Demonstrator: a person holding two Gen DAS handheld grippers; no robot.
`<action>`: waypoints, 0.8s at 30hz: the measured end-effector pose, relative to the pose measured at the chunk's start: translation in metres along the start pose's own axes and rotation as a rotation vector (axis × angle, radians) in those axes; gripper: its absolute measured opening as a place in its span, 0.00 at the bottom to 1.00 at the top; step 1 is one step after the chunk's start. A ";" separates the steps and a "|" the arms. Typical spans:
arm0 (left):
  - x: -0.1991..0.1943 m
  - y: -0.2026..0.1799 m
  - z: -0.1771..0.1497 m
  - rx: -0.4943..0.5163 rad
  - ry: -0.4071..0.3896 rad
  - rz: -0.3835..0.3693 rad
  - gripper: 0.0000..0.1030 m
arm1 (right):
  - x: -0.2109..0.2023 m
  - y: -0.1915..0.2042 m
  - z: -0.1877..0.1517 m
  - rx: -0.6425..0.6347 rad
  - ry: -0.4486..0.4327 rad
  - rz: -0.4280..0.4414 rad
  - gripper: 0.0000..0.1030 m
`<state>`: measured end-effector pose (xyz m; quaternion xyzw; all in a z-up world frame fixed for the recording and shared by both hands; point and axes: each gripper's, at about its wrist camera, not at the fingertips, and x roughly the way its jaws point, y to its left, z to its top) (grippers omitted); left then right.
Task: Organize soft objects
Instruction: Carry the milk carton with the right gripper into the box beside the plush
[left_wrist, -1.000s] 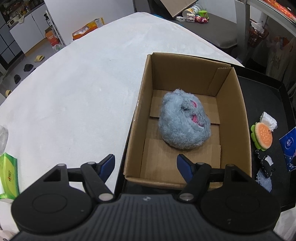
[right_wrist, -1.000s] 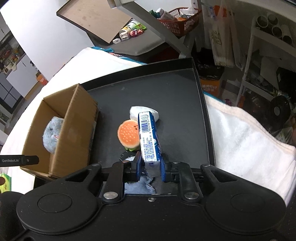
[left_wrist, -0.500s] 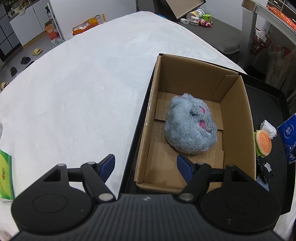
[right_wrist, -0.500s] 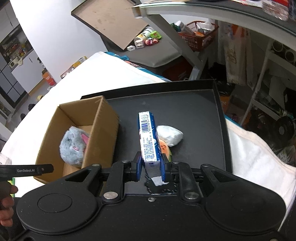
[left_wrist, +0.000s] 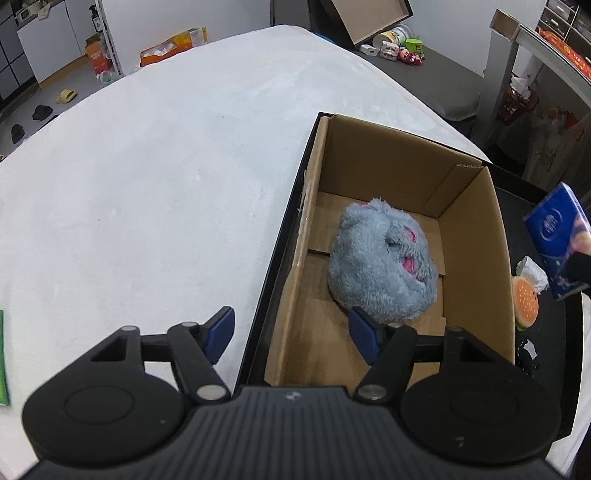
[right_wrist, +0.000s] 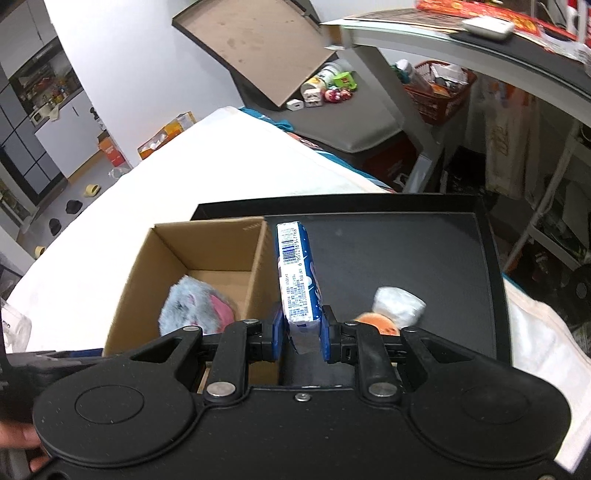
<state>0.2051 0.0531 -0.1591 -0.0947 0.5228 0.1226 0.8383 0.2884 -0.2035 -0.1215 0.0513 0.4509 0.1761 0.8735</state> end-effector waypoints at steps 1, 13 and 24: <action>0.001 0.000 0.000 -0.001 -0.004 -0.004 0.62 | 0.001 0.004 0.001 -0.003 0.000 0.003 0.19; 0.013 0.009 -0.005 -0.032 0.022 -0.050 0.27 | 0.023 0.041 0.014 -0.050 0.020 0.019 0.19; 0.013 0.017 -0.009 -0.050 0.011 -0.065 0.21 | 0.038 0.065 0.018 -0.078 0.038 0.043 0.19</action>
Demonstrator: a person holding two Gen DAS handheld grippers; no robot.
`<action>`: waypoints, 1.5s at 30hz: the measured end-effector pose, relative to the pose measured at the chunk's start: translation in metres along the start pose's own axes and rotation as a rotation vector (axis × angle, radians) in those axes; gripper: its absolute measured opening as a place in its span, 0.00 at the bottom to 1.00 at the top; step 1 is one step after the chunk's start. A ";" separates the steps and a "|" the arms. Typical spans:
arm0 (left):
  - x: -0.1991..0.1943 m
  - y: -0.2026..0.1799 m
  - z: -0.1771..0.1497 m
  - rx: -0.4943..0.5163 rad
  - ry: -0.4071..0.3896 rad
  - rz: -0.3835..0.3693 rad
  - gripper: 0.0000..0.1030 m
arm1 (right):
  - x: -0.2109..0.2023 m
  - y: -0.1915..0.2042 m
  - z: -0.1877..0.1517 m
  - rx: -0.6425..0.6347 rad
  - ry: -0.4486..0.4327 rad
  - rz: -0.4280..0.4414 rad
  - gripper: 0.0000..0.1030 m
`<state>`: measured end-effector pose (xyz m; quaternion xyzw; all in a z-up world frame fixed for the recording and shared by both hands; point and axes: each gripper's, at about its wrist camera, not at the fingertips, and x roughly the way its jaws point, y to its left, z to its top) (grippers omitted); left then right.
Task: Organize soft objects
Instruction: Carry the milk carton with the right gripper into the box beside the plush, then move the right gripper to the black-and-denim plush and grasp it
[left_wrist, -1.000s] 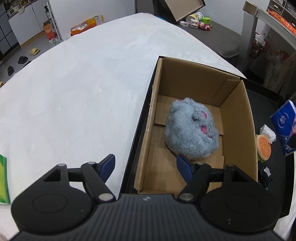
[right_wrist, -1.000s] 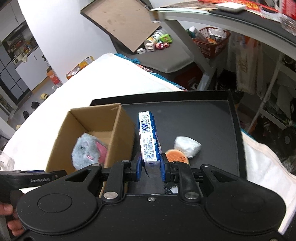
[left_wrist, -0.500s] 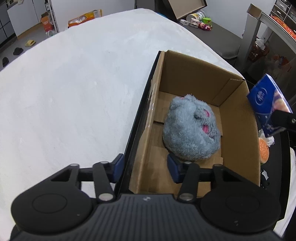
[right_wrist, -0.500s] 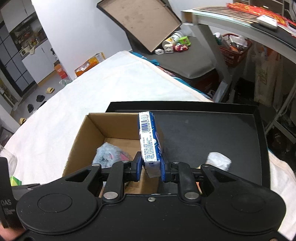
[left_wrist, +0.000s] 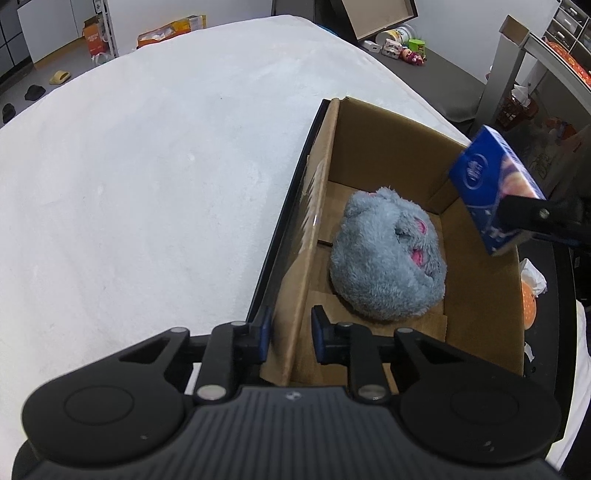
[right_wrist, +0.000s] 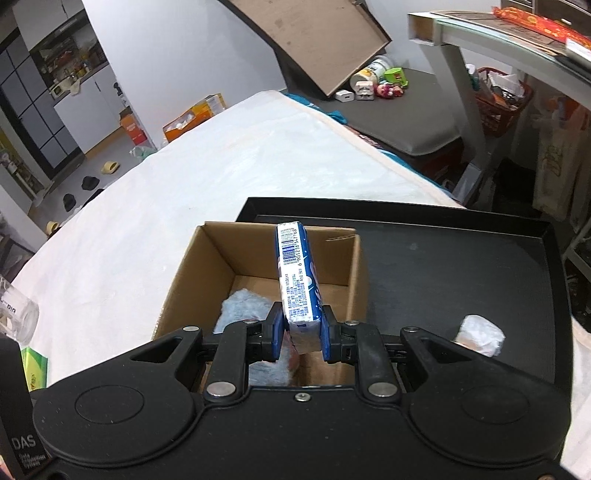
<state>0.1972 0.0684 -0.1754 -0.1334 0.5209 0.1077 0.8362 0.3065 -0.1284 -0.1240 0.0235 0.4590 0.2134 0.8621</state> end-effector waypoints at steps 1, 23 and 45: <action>-0.001 0.000 -0.001 0.002 -0.001 0.000 0.21 | 0.001 0.002 0.000 -0.002 -0.002 0.007 0.20; -0.005 -0.015 0.007 0.027 0.000 0.017 0.38 | -0.032 -0.039 -0.024 0.083 -0.068 -0.035 0.67; -0.012 -0.029 -0.003 0.062 0.013 0.080 0.63 | -0.035 -0.100 -0.077 0.140 0.004 -0.075 0.88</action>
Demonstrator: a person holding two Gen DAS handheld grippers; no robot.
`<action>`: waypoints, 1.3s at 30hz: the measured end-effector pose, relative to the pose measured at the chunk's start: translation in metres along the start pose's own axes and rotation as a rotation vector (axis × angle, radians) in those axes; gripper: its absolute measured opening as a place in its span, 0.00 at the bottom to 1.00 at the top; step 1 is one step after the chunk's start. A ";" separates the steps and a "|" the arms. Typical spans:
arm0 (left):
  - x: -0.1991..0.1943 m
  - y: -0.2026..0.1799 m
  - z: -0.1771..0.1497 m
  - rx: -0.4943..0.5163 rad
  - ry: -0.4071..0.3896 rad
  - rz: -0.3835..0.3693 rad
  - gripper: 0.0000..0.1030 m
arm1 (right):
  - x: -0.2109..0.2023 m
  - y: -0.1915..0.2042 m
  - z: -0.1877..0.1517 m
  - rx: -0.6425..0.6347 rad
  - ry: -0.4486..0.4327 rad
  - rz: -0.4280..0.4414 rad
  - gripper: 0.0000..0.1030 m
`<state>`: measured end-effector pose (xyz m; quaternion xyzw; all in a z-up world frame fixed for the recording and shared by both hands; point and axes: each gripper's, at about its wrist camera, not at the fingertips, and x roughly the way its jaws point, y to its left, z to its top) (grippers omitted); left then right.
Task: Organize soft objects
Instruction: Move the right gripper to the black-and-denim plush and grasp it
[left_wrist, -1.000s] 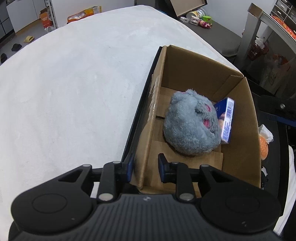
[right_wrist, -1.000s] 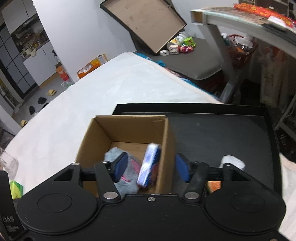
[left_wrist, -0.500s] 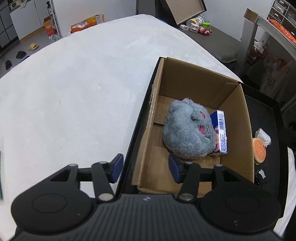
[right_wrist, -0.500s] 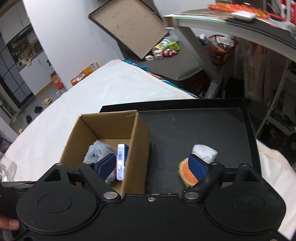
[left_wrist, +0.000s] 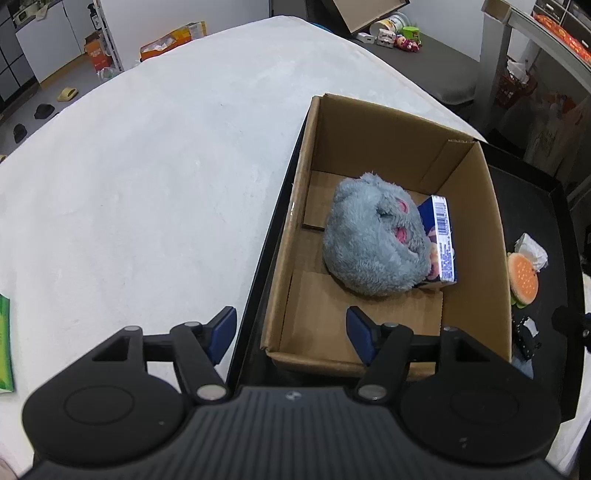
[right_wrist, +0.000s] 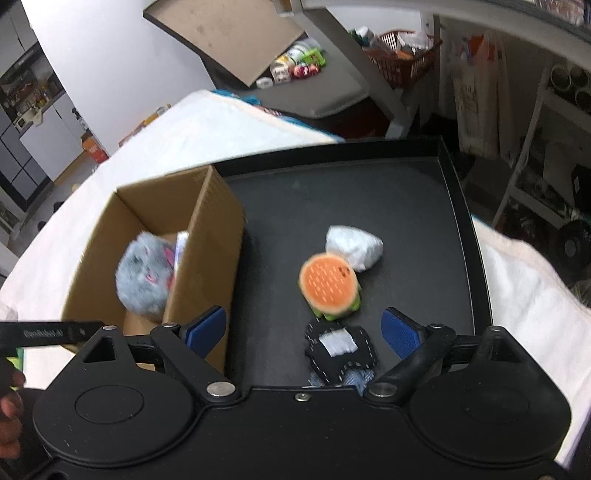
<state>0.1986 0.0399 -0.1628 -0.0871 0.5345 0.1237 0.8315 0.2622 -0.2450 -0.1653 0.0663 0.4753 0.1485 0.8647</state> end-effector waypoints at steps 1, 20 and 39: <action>0.000 -0.001 0.000 0.004 0.001 0.006 0.64 | 0.002 -0.002 -0.002 0.000 0.007 0.001 0.88; 0.009 -0.036 -0.004 0.104 0.039 0.094 0.66 | 0.041 -0.030 -0.024 0.033 0.059 0.029 0.83; 0.002 -0.042 -0.002 0.106 0.034 0.111 0.66 | 0.038 -0.035 -0.026 0.031 0.047 0.013 0.35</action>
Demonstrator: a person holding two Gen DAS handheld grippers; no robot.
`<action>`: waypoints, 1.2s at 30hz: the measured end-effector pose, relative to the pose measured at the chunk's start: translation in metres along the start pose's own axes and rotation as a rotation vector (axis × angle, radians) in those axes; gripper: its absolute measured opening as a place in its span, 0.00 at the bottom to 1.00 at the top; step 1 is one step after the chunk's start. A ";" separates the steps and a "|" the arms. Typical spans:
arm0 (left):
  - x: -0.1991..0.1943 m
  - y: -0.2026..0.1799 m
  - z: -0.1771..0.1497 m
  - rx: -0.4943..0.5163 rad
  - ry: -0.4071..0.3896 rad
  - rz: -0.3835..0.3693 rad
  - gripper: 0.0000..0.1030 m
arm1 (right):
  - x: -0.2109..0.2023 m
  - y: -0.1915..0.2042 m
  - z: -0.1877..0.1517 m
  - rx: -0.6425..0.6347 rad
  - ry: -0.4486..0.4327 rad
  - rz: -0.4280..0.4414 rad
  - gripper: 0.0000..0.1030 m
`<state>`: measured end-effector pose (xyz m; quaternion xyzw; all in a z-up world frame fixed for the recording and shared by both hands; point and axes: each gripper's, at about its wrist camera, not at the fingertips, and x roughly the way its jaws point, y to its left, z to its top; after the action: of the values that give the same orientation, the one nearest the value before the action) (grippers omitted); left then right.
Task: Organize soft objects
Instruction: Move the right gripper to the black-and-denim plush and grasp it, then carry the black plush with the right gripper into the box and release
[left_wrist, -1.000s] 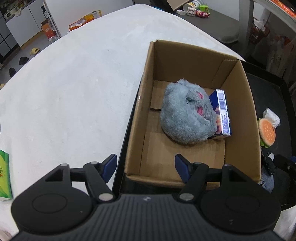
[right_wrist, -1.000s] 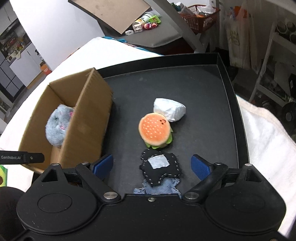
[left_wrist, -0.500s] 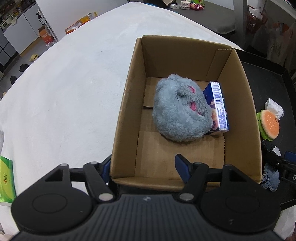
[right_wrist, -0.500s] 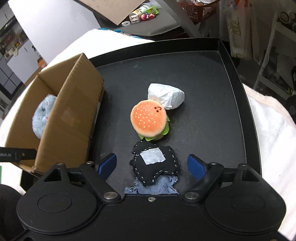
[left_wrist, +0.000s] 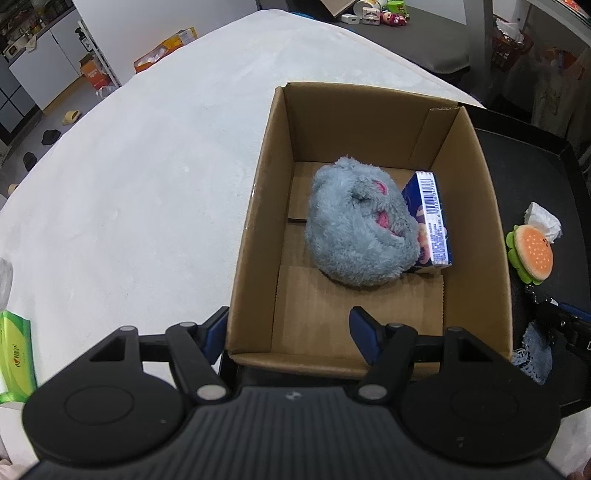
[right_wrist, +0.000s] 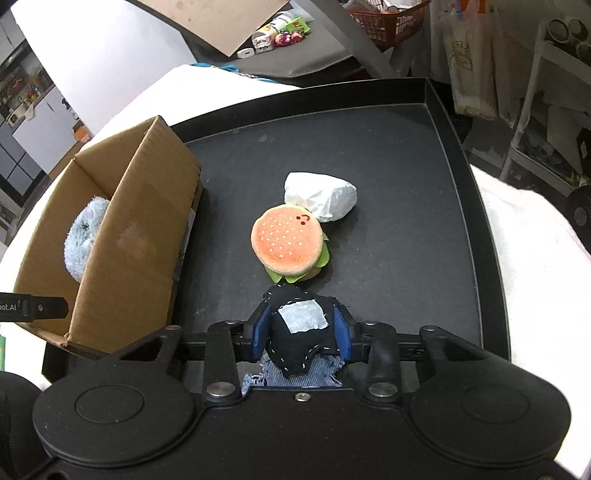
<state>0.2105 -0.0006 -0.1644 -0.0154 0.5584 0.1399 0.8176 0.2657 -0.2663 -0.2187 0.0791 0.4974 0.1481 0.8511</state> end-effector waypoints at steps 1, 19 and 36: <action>-0.001 0.000 0.000 0.001 -0.002 -0.002 0.66 | -0.001 -0.001 0.000 0.006 -0.001 0.002 0.35; -0.014 0.014 0.001 -0.038 -0.027 -0.049 0.66 | -0.034 0.015 0.013 -0.029 -0.045 0.001 0.35; -0.006 0.032 0.003 -0.075 -0.026 -0.085 0.66 | -0.044 0.055 0.043 -0.087 -0.080 0.014 0.35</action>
<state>0.2036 0.0294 -0.1536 -0.0679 0.5410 0.1263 0.8287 0.2730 -0.2291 -0.1456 0.0515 0.4554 0.1720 0.8720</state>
